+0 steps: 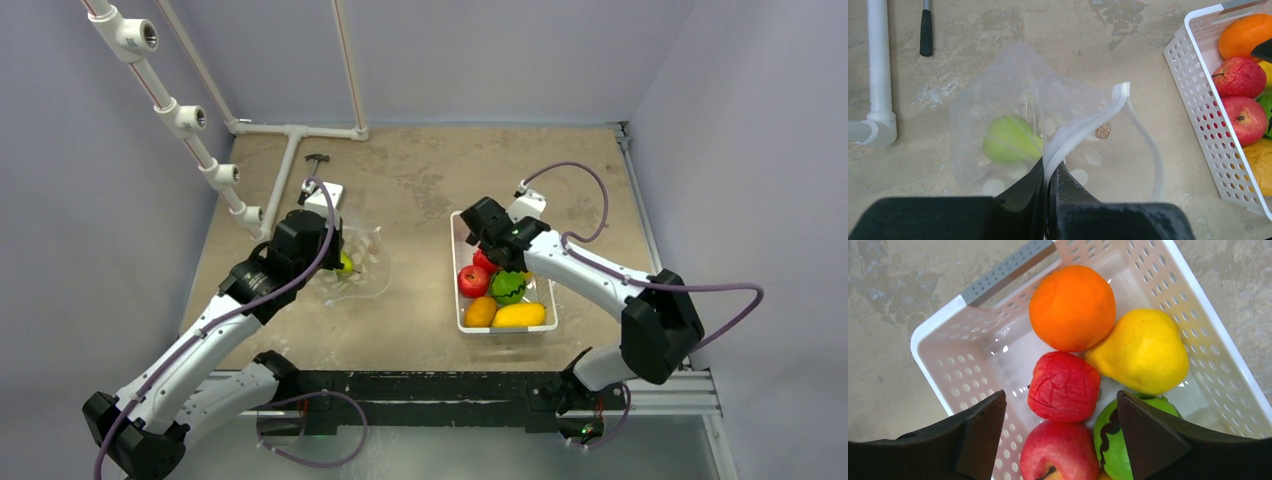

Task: Place the food in the zip-top bag and seal the zipper
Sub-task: Pick up the fake fruit from the bin.

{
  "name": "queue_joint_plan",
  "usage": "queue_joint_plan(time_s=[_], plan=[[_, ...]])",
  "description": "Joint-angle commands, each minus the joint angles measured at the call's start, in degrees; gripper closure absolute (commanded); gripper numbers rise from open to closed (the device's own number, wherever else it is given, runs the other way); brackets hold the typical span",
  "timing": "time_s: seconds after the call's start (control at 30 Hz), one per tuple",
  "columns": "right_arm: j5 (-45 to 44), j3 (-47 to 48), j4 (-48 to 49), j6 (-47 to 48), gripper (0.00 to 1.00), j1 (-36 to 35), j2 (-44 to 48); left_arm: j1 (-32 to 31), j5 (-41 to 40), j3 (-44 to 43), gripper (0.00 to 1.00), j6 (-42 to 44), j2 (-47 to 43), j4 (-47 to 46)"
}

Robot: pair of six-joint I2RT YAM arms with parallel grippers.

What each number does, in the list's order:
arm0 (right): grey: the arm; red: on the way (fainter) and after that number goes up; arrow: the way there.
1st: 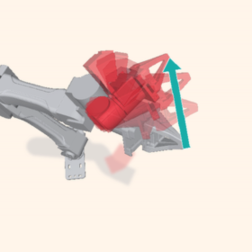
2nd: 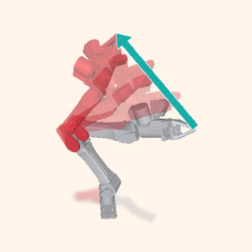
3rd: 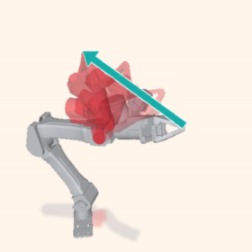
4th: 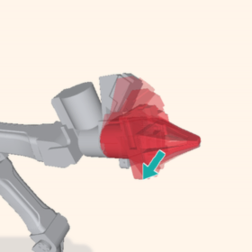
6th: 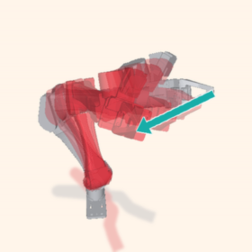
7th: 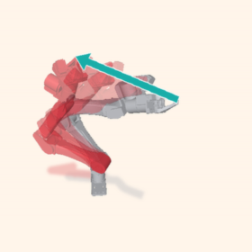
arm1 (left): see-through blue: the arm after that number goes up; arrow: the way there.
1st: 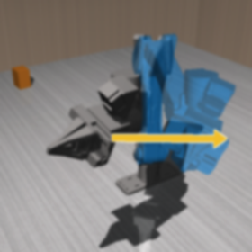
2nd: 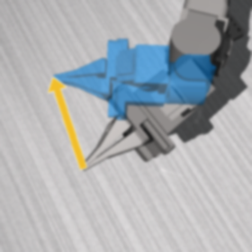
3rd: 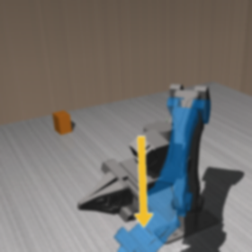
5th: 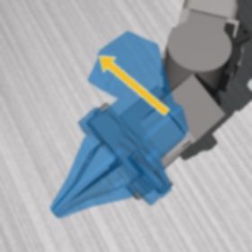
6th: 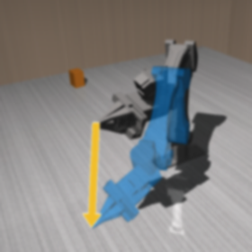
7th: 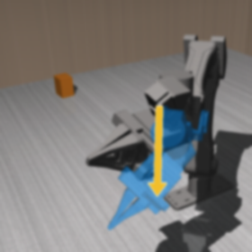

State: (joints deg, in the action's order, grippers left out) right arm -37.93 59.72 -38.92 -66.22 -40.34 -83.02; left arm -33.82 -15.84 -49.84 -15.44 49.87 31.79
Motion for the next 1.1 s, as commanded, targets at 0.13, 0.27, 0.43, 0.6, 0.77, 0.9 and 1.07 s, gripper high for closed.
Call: queue_joint_plan(time_s=[0.13,0.27,0.43,0.6,0.77,0.9,1.07], plan=[[0.28,2.37,7.63,7.19,0.17,1.94,-4.36,-0.01,0.57,0.19,1.00,-0.05,-1.17,-2.52],[1.55,1.53,9.09,9.37,0.18,2.18,-5.33,-0.01,0.54,0.18,1.00,-0.03,-1.15,-2.54],[4.61,0.42,12.21,12.99,0.18,2.64,-6.43,-0.01,0.54,0.19,1.00,0.02,-1.04,-2.47],[5.51,0.31,12.23,15.04,0.18,2.68,-8.55,0.00,0.54,0.13,1.00,0.05,-0.96,-2.44],[5.50,-0.49,11.34,15.72,0.18,2.71,-9.50,-0.01,0.63,0.19,1.00,0.06,-0.89,-2.46],[6.39,-1.21,11.21,16.95,0.18,2.64,-9.61,-0.01,0.63,0.16,1.00,0.05,-0.83,-2.44],[7.34,-1.99,11.76,18.49,0.19,2.69,-9.70,-0.01,0.96,0.13,1.00,0.14,-0.65,-2.44]])
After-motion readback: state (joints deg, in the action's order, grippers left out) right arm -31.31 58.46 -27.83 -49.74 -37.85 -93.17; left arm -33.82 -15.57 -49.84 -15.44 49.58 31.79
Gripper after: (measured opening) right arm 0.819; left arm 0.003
